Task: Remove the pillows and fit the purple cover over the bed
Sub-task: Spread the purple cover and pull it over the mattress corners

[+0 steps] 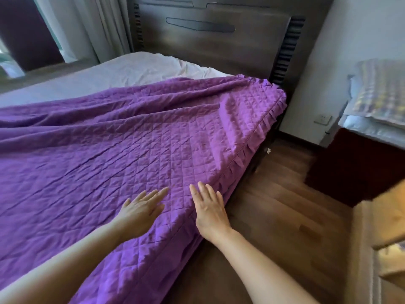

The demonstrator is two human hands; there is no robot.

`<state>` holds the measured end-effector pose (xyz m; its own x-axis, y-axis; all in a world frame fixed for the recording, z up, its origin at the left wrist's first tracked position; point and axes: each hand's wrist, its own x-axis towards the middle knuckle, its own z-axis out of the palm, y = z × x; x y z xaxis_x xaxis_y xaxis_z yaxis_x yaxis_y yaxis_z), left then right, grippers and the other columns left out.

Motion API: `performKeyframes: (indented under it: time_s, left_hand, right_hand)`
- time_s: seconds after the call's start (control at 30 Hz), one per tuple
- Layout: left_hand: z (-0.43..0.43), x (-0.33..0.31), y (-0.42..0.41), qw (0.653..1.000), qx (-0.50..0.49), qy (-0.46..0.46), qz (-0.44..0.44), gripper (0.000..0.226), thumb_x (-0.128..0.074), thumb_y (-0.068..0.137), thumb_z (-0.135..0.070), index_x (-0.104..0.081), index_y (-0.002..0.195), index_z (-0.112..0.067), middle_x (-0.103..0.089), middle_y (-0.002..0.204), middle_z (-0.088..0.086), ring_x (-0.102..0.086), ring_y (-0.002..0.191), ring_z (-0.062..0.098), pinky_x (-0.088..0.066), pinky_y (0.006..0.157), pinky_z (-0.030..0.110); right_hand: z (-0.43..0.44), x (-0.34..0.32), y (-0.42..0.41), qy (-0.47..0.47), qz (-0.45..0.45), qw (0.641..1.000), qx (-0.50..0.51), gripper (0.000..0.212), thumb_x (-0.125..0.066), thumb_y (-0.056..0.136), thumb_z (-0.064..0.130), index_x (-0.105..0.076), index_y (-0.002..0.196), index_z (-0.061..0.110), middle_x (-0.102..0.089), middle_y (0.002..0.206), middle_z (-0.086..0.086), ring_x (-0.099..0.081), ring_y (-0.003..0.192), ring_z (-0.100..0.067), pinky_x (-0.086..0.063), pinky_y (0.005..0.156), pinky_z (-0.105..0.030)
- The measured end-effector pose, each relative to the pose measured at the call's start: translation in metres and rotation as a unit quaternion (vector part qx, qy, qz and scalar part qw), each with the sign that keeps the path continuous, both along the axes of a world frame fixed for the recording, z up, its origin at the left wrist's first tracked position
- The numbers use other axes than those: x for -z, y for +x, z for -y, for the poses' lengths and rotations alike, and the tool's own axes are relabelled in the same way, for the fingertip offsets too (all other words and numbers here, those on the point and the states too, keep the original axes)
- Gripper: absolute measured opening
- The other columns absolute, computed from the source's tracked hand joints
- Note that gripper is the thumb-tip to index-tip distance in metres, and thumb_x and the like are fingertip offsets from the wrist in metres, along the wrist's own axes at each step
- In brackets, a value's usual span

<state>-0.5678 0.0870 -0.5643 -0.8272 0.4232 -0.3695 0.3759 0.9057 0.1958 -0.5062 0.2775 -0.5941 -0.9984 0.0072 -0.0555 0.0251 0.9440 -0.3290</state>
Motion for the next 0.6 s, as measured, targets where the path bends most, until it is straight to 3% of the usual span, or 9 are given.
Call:
performKeyframes:
  time_s: [0.23,0.4,0.6]
  left_hand:
    - [0.076,-0.063,0.04,0.998,-0.048,0.039,0.025,0.053,-0.026,0.1,-0.04,-0.001,0.147,-0.038,-0.017,0.156,-0.009,-0.013,0.144,0.018,-0.019,0.114,0.046]
    - [0.172,-0.055,0.094,0.99,-0.123,0.042,0.058,0.055,-0.031,0.1,-0.034,-0.007,0.149,-0.031,-0.023,0.155,-0.004,-0.02,0.142,0.024,-0.025,0.112,0.046]
    - [0.283,-0.042,0.197,0.955,-0.281,0.043,0.088,0.052,-0.033,0.1,-0.033,-0.013,0.148,-0.032,-0.028,0.153,0.001,-0.022,0.142,0.026,-0.025,0.112,0.045]
  right_hand:
    - [0.081,-0.08,0.033,0.008,0.076,0.997,-0.016,0.076,-0.036,0.086,-0.002,-0.005,0.15,0.022,-0.001,0.158,-0.004,0.0,0.145,-0.024,-0.004,0.116,-0.047]
    - [0.141,-0.082,0.06,0.027,0.091,0.993,-0.066,0.063,-0.035,0.094,0.006,-0.009,0.15,0.023,-0.006,0.158,-0.004,-0.004,0.144,-0.024,-0.008,0.114,-0.047]
    - [0.216,-0.075,0.112,0.027,0.114,0.982,-0.146,0.051,-0.029,0.101,0.026,-0.013,0.15,0.021,-0.009,0.158,-0.006,-0.007,0.144,-0.026,-0.01,0.114,-0.048]
